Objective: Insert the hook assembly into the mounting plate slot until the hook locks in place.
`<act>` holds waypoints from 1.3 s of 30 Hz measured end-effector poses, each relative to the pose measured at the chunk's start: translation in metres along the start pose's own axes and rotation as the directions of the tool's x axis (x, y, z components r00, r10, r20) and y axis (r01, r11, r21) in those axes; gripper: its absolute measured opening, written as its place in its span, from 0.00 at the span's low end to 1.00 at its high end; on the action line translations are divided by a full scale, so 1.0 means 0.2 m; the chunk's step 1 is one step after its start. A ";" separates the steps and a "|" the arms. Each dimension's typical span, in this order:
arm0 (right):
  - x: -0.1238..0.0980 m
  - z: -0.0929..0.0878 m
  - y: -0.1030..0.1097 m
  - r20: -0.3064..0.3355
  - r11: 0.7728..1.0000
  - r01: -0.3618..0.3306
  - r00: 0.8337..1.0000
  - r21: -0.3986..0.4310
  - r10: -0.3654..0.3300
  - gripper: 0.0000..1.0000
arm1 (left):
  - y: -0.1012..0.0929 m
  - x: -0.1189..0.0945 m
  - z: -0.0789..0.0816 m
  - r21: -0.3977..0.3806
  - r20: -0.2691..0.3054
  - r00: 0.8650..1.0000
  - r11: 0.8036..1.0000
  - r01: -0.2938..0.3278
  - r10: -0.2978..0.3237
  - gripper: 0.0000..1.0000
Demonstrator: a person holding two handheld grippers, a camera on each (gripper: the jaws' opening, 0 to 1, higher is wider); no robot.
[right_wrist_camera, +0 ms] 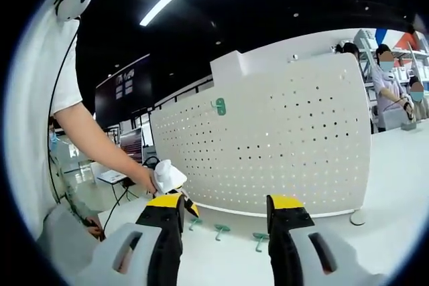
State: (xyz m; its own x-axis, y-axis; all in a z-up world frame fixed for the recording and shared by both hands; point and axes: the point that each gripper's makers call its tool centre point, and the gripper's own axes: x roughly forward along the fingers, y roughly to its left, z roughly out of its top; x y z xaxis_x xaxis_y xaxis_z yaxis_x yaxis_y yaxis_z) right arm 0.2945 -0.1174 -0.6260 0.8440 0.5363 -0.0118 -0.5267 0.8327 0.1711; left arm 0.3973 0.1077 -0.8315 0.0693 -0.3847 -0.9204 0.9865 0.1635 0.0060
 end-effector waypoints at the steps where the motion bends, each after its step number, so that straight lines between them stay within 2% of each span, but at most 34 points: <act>1: 0.00 0.00 0.00 0.000 1.000 0.001 1.000 -0.001 -0.001 0.47 | 0.01 0.00 0.00 0.007 -0.001 1.000 1.000 0.001 -0.001 0.57; 5: 0.00 0.00 0.00 -0.005 1.000 0.000 1.000 -0.003 0.000 0.47 | 0.02 0.00 0.00 0.010 -0.005 1.000 1.000 0.004 -0.004 0.54; 10: 0.00 -0.02 0.00 -0.019 1.000 -0.004 1.000 -0.002 0.004 0.45 | 0.05 -0.01 -0.02 0.010 -0.029 1.000 1.000 -0.009 0.010 0.34; 11: 0.00 -0.02 0.00 -0.020 1.000 -0.003 1.000 -0.003 0.003 0.44 | 0.06 -0.01 -0.02 -0.012 -0.027 1.000 1.000 -0.013 0.013 0.33; 18: 0.00 -0.02 0.00 -0.024 1.000 -0.003 1.000 0.002 0.003 0.42 | 0.06 -0.01 -0.01 -0.009 -0.024 0.999 1.000 -0.023 0.023 0.25; 29: -0.01 -0.04 -0.02 -0.036 1.000 0.006 0.999 0.003 -0.005 0.40 | 0.08 0.00 0.00 0.038 -0.032 0.998 0.998 -0.048 0.049 0.09; 39: -0.01 -0.04 -0.02 -0.034 1.000 0.006 0.999 0.007 -0.005 0.39 | 0.11 0.00 0.00 0.045 -0.044 0.995 0.995 -0.085 0.087 0.05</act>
State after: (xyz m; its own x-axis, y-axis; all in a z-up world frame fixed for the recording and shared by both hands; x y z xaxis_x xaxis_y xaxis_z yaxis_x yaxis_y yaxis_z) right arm 0.2944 -0.1196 -0.6334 0.8428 0.5362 -0.0463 -0.5213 0.8347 0.1778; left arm 0.4182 0.1117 -0.8314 0.1485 -0.3283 -0.9328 0.9827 0.1544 0.1021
